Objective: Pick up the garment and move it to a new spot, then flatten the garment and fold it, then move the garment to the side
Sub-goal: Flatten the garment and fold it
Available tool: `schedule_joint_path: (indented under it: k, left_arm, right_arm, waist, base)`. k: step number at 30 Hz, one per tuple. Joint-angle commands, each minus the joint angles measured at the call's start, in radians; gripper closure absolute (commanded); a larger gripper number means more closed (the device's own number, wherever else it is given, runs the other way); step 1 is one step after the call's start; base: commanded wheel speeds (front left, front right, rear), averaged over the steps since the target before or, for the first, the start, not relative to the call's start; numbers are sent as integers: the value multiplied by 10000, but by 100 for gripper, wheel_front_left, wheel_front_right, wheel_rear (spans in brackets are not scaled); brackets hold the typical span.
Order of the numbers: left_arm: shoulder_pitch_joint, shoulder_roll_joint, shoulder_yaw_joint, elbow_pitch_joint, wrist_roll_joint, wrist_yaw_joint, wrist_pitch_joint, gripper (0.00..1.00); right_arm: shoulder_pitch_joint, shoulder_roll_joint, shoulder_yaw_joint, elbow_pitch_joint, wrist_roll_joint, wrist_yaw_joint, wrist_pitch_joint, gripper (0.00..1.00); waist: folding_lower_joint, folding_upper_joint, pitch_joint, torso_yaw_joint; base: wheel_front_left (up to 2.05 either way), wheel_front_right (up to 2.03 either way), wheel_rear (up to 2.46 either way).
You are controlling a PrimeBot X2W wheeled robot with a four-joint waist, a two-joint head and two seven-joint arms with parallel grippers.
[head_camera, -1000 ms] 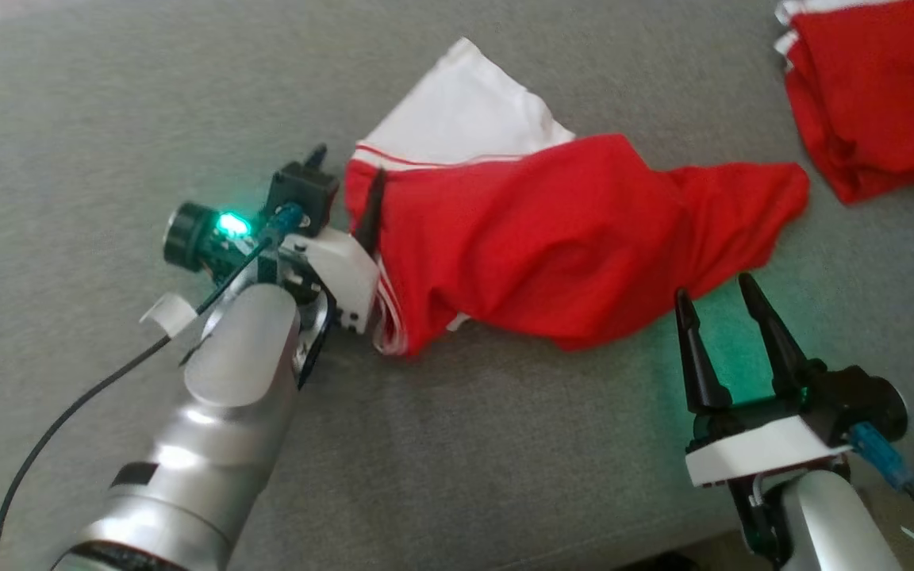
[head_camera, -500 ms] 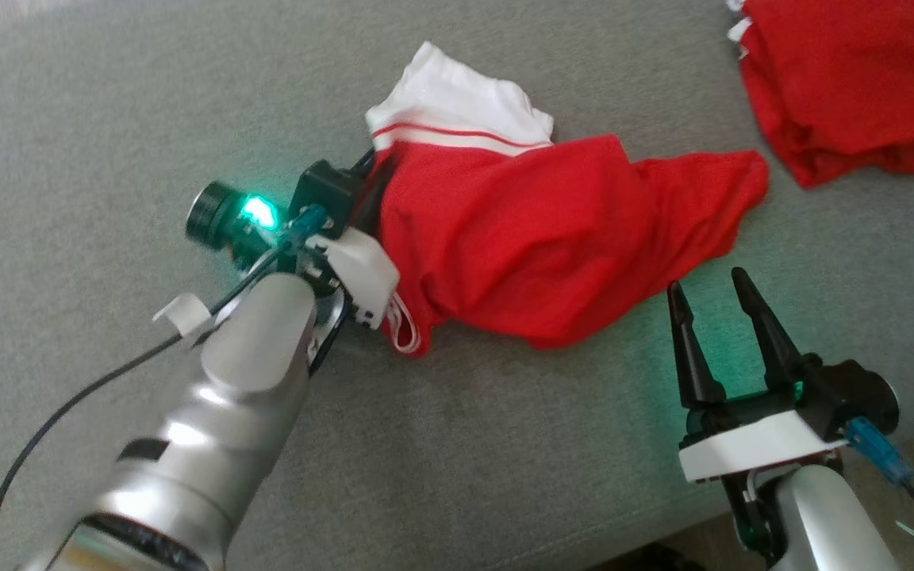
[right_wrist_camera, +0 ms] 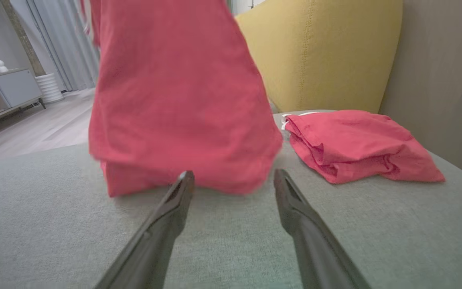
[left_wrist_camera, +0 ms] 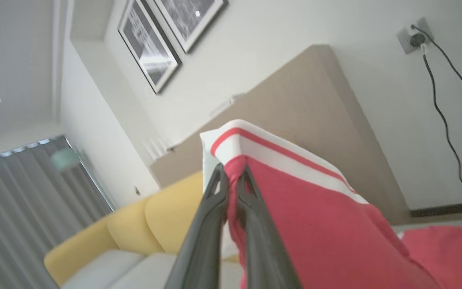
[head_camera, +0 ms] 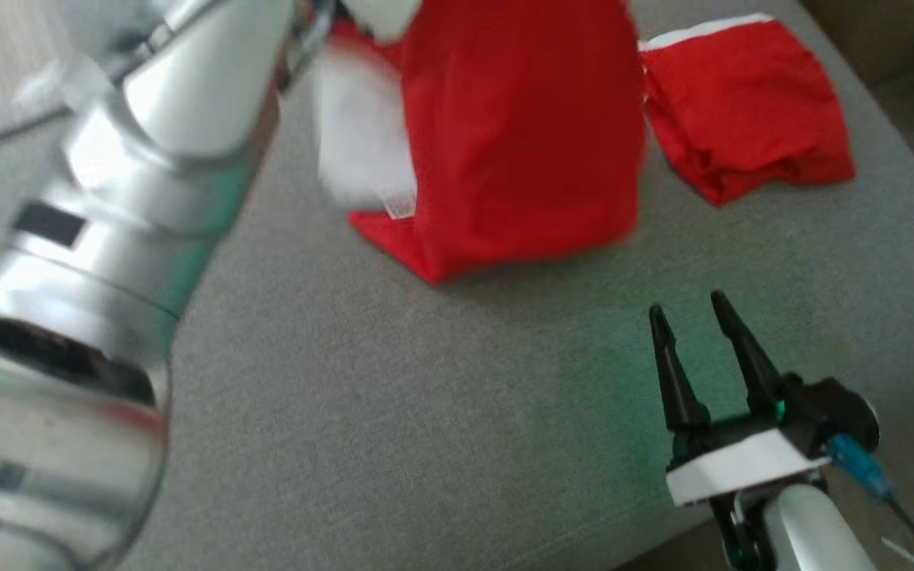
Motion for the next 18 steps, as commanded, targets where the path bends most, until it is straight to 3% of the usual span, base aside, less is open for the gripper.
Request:
schedule_joint_path:
  k: [1, 5, 9, 14, 18]
  left_arm:
    - [-808, 416, 241, -408, 75, 17, -107, 100]
    - [-1042, 557, 381, -767, 9, 52, -172, 100]
    - [105, 970, 171, -1037, -150, -13, -183, 100]
    - [3494, 2034, -165, -1931, -617, -35, -186, 100]
    - [6665, 2652, 2, -2882, -1456, 383, -183, 100]
  right_arm:
    - [123, -51, 209, -230, 24, -9, -38, 0]
    - [347, -51, -31, -272, -56, -9, -38, 0]
    - [458, -51, -200, -351, -160, -9, -38, 0]
    - [581, -51, -376, -452, -247, -9, -38, 0]
    - [677, -51, -568, -456, -424, -9, -38, 0]
  waist:
    - [1, 0, -336, -43]
    - [1, 0, -610, 329]
    - [1, 0, -731, 863]
    - [1, 0, -584, 1479]
    - [1, 0, -342, 1963]
  base:
    - [0, 0, 0]
    - [0, 0, 0]
    - [0, 0, 0]
    - [0, 0, 0]
    - [0, 0, 0]
